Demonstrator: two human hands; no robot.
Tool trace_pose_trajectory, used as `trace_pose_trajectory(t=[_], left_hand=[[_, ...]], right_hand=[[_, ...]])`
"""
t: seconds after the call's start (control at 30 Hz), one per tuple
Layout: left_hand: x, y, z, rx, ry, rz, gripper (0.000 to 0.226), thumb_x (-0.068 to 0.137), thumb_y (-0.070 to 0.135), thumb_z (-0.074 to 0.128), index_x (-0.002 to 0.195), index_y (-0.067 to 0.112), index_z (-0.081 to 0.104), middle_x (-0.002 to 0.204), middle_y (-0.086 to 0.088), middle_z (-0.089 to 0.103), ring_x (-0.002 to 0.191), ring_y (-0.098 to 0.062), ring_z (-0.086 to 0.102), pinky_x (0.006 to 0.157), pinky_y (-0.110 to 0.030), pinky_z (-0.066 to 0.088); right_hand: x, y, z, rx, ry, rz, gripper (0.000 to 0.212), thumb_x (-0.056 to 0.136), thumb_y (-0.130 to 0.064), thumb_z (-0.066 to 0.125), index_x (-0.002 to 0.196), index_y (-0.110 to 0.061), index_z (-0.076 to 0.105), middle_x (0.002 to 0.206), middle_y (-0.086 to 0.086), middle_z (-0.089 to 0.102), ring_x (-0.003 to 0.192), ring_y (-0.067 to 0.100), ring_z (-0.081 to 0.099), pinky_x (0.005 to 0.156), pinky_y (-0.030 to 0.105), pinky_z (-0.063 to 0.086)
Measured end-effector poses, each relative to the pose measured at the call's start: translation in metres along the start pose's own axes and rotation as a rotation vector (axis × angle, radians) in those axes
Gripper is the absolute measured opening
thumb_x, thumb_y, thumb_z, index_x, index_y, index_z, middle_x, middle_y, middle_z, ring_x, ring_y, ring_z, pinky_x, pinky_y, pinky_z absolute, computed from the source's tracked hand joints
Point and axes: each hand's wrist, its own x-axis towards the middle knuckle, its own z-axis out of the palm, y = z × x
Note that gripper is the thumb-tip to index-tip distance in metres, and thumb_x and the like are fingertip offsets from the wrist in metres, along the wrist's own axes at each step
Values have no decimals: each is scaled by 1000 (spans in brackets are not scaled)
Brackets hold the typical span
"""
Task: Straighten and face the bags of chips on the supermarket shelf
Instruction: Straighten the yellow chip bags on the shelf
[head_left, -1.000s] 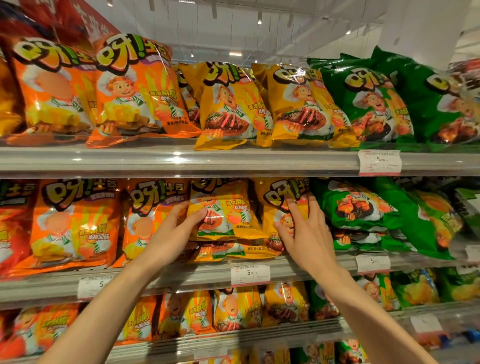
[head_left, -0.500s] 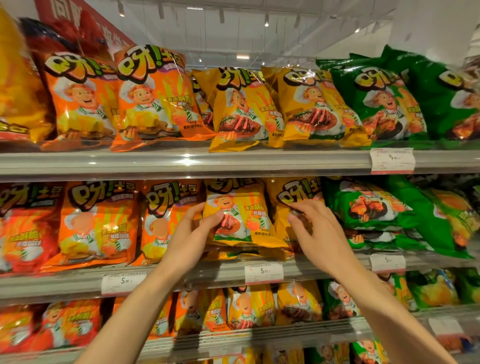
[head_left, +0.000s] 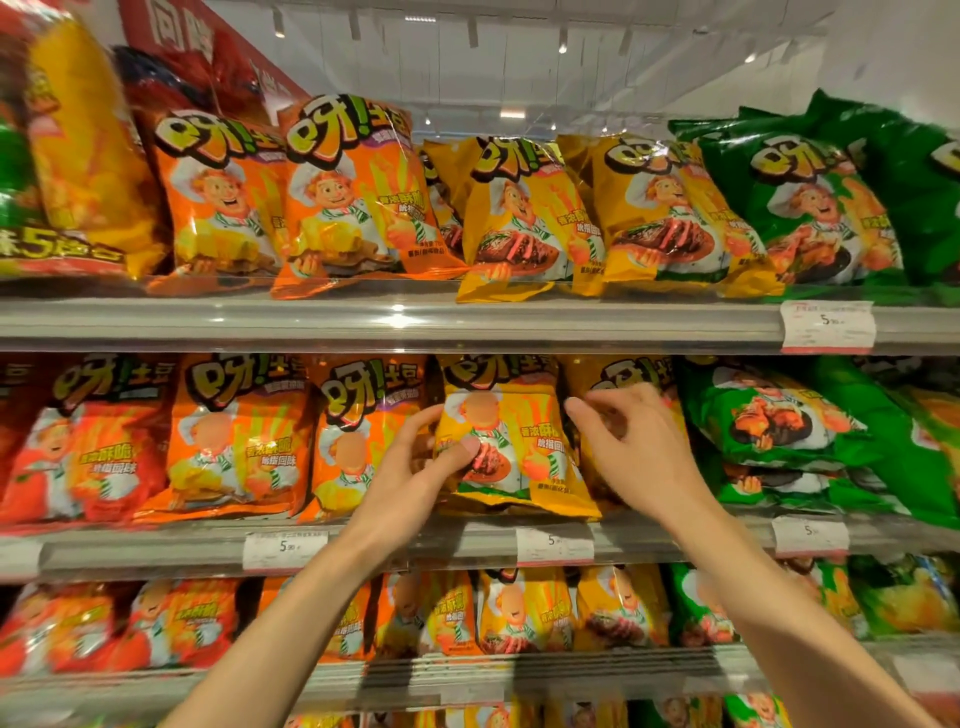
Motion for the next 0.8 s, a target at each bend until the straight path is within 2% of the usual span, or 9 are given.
trace_pose_trajectory(t=[0.07,0.13,0.23,0.27,0.33,0.4,0.53,0.67,0.8], left_hand=[[4,-3,-1,-2,-19,12,61,85,51,66,139,40,39,127,13,58,107,3,58,78,-11,45],[7,-4,-3,-15,-54,16,68,81,55,67,141,37,41,129,8,60,111,-4,61,85,-18,49],[10,4,-11,61,-109,40,61,87,58,56,143,37,44,127,17,59,107,9,57,84,-11,43],[13,3,-16,142,-61,82,53,94,56,50,143,36,46,127,17,57,105,13,53,85,-9,39],[23,-6,-31,481,162,267,43,104,47,41,141,27,53,128,9,57,110,1,52,92,-18,38],[34,-19,-46,847,267,398,43,104,41,39,137,20,57,129,-4,60,120,-20,49,98,-36,42],[48,-29,-54,1204,119,254,51,99,39,51,147,26,44,150,-11,43,140,-32,32,110,-47,34],[52,-26,-49,1168,139,211,55,97,37,54,150,26,41,153,-10,40,142,-33,28,112,-46,29],[55,-22,-47,974,195,203,46,101,35,50,144,18,50,147,-10,49,139,-35,33,111,-46,29]], right_hand=[[-1,-14,7,101,-197,72,79,87,-76,40,148,-26,43,121,-6,58,106,10,57,89,30,44],[5,-23,15,152,-300,161,93,82,-82,42,155,-26,28,134,-2,57,117,15,56,89,31,41],[14,-22,18,274,-289,251,97,82,-72,57,157,-21,22,128,-1,63,107,12,62,82,26,46],[15,-21,18,316,-286,275,92,86,-66,59,156,-19,24,115,-5,66,94,4,62,74,20,46],[16,-14,18,388,-270,302,78,91,-56,60,153,-18,31,97,-14,61,76,-5,54,64,14,41],[16,-9,19,466,-242,328,71,93,-51,61,151,-19,36,109,-9,62,78,-4,54,71,19,45],[14,-2,23,557,-205,390,68,87,-52,69,143,-22,47,128,-1,62,103,17,66,93,37,54],[12,7,16,685,-221,430,82,65,-61,78,136,-26,56,122,4,70,104,22,70,95,46,55],[6,4,15,725,-208,379,67,80,-51,76,138,-26,53,125,1,68,109,20,69,99,45,53]])
